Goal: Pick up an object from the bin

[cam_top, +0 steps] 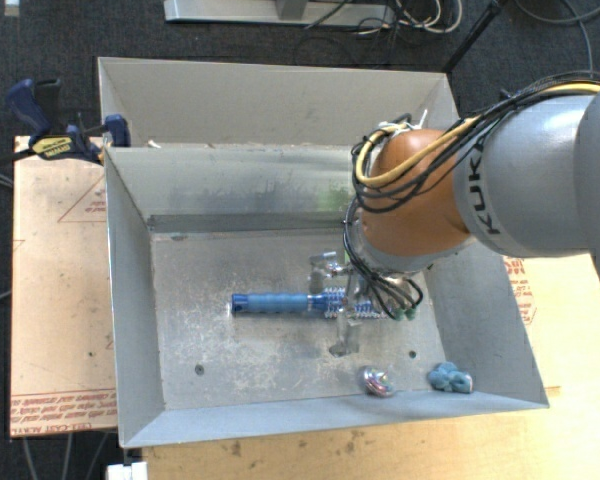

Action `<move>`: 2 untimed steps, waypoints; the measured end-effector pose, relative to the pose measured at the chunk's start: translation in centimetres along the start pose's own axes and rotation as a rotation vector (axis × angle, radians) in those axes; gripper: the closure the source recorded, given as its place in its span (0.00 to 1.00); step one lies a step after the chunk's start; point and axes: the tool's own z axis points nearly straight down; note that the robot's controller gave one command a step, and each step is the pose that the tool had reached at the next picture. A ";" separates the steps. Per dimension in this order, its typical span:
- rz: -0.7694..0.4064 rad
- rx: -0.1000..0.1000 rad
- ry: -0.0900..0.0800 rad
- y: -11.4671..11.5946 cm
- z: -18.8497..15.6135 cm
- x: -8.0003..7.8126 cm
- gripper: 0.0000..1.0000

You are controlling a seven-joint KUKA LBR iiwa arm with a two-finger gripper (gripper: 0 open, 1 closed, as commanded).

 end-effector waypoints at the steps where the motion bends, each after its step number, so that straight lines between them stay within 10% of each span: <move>1: -0.078 0.002 -0.007 -2.2 5.1 -3.9 0.00; 2: -0.078 0.002 -0.008 -2.1 4.8 -3.9 1.00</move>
Offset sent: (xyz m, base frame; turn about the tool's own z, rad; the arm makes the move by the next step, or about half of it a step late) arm 0.0410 -0.0152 -0.0489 -0.0806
